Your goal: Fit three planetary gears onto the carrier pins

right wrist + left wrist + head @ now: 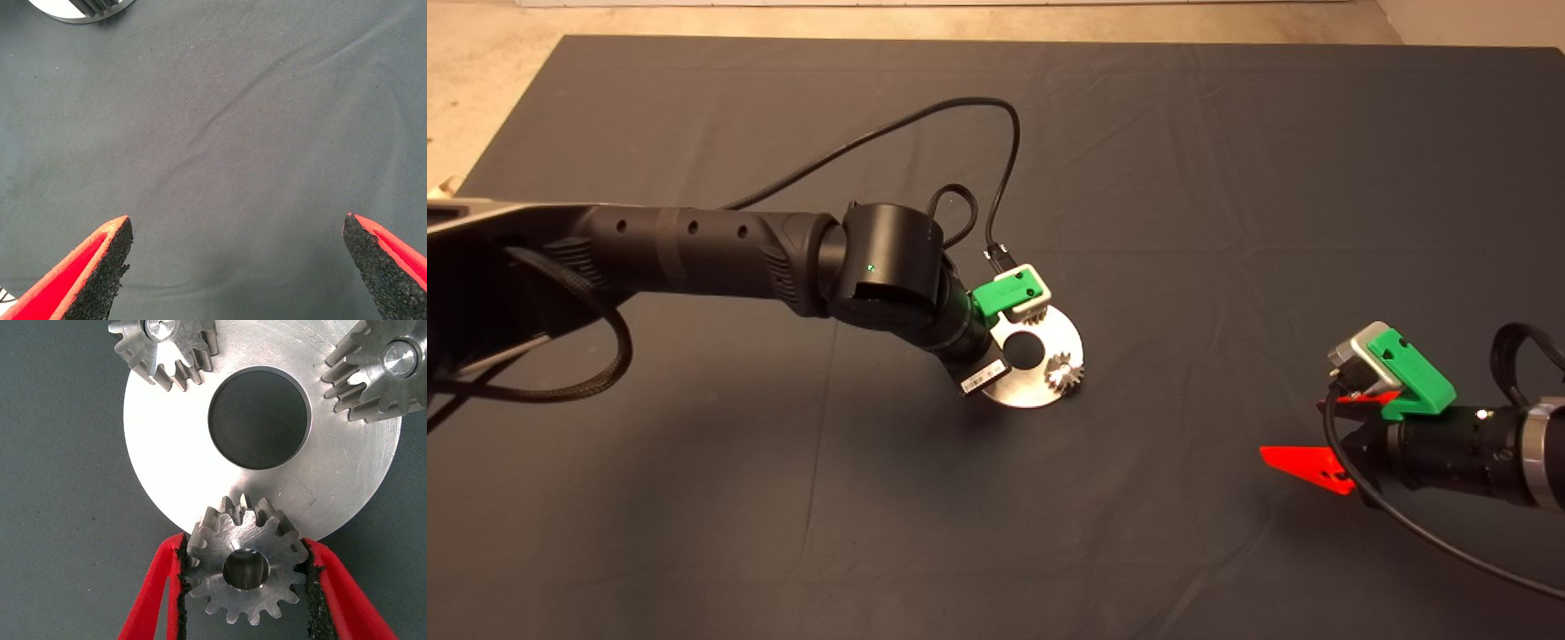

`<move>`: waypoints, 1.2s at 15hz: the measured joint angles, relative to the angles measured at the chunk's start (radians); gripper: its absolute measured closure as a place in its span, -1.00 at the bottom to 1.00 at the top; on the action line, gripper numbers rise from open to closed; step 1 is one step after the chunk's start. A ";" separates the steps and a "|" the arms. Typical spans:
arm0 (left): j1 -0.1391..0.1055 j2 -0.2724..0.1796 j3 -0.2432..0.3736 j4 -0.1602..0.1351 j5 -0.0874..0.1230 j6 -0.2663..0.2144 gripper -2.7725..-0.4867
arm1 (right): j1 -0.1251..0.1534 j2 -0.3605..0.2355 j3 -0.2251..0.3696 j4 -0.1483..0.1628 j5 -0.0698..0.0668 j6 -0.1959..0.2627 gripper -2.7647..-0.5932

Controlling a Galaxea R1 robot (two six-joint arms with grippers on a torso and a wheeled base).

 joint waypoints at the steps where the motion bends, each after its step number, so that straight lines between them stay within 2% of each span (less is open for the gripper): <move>1: 0.000 0.000 0.000 0.000 0.000 0.000 0.66 | 0.000 0.000 0.000 0.000 0.000 0.000 -0.63; 9: 0.001 0.003 0.000 0.000 0.000 0.000 0.65 | 0.000 0.000 0.000 0.000 0.000 0.000 -0.63; 12: 0.016 0.004 0.000 0.016 0.000 0.000 0.65 | 0.000 0.000 0.000 0.000 0.000 0.000 -0.63; 17: 0.017 0.006 0.000 0.015 0.000 0.000 0.65 | 0.000 0.000 0.000 0.000 0.000 0.000 -0.63; 18: 0.017 0.006 0.000 0.015 0.000 0.000 0.60 | 0.000 0.000 0.000 0.000 0.000 0.000 -0.63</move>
